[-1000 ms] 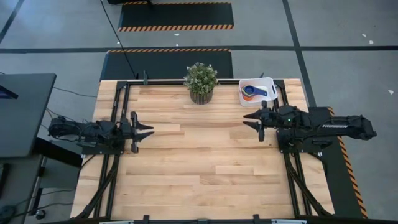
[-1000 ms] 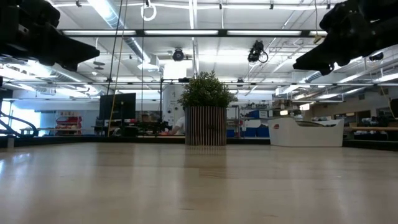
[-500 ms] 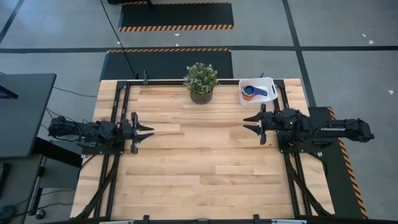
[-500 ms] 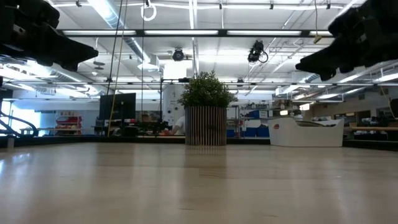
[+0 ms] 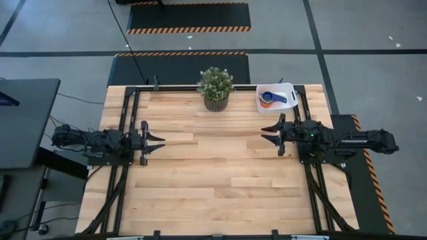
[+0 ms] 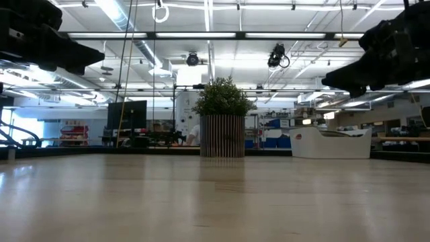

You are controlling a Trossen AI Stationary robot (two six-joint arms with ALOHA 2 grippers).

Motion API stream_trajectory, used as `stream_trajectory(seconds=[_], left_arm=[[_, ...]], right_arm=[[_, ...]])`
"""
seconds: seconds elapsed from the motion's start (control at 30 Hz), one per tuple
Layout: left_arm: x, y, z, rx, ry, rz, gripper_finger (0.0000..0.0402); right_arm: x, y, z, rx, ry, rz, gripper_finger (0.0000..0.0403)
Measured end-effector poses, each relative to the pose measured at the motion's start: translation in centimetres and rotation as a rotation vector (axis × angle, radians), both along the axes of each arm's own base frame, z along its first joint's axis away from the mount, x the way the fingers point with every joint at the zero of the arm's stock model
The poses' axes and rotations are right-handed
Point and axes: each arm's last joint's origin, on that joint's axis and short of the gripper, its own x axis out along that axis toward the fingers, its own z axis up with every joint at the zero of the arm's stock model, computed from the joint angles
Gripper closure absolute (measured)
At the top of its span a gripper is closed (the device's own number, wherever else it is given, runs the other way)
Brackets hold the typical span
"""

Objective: Nest measuring cups in basket
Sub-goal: Return to Home Position

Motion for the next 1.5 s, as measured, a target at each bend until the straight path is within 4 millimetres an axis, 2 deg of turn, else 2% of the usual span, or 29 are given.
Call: stream_trajectory(seconds=[0.27,0.73,1.5], left_arm=[[0.01,0.0,-0.04,0.018,0.003,-0.001,0.0306],[0.05,-0.02,0.21,-0.121,-0.046,0.001,0.0306],[0.04,-0.01,0.67,-0.127,-0.09,0.001,0.0306]], right_arm=[[-0.04,0.01,-0.42,0.014,0.041,-0.001,0.0266],[-0.07,0.01,-0.6,0.016,0.06,0.0,0.0266],[-0.07,0.01,-0.6,0.014,0.061,0.0,0.0266]])
